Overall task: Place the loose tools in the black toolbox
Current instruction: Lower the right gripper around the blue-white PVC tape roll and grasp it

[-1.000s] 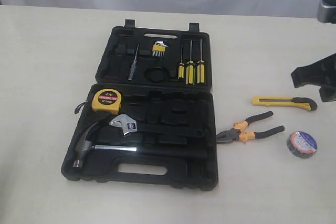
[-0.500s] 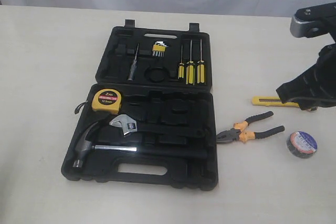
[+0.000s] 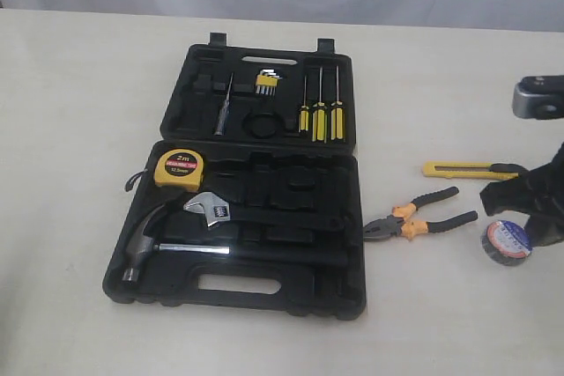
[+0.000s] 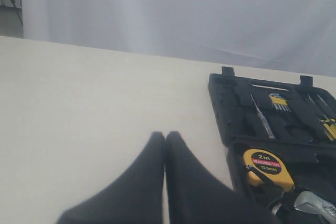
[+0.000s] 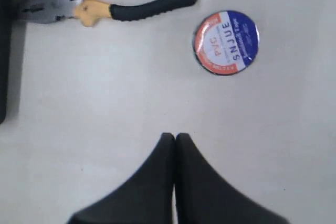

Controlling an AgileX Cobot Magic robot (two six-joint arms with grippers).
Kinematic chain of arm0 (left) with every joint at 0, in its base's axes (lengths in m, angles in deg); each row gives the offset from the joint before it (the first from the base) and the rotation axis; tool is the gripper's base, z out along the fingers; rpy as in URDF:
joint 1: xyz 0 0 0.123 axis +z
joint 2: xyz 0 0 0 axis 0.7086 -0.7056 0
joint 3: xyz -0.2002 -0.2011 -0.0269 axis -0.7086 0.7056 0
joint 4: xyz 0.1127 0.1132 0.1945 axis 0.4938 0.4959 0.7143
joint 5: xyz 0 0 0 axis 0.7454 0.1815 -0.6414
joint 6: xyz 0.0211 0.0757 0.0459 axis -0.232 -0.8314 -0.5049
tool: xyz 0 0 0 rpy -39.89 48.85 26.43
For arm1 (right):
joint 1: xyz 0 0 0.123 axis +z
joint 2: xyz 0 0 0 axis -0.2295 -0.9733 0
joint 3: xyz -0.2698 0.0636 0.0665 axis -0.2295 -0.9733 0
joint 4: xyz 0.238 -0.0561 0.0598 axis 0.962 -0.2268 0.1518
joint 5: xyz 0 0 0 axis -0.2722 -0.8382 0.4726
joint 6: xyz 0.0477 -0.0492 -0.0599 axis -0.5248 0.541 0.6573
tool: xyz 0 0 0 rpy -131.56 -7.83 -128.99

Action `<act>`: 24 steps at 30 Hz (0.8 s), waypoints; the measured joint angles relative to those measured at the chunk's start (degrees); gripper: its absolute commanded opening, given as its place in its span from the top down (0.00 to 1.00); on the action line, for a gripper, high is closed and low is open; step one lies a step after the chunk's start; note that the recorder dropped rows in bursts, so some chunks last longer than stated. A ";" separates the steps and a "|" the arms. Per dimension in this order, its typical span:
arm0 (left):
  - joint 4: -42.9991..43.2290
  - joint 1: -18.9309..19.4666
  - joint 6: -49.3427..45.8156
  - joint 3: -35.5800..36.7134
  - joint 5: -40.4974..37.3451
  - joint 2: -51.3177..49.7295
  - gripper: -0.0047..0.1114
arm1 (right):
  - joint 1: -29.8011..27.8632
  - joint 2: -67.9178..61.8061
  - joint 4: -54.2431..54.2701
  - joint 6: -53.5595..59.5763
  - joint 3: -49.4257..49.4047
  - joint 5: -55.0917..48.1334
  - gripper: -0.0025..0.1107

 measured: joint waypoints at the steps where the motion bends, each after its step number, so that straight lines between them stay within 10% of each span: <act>1: 0.00 0.00 0.00 0.00 0.00 0.00 0.96 | -1.04 0.00 0.15 -0.11 -0.66 0.79 0.98; 9: 0.00 0.00 0.00 0.00 0.00 0.00 0.96 | -8.57 0.00 1.50 0.08 -2.06 4.62 0.87; 17: 0.00 0.00 0.00 0.00 0.00 0.00 0.96 | -8.82 0.00 1.58 2.18 -2.06 6.04 0.29; 24: 0.00 0.00 0.00 0.00 0.00 0.00 0.96 | -8.92 -0.54 2.14 0.87 -2.06 6.63 0.28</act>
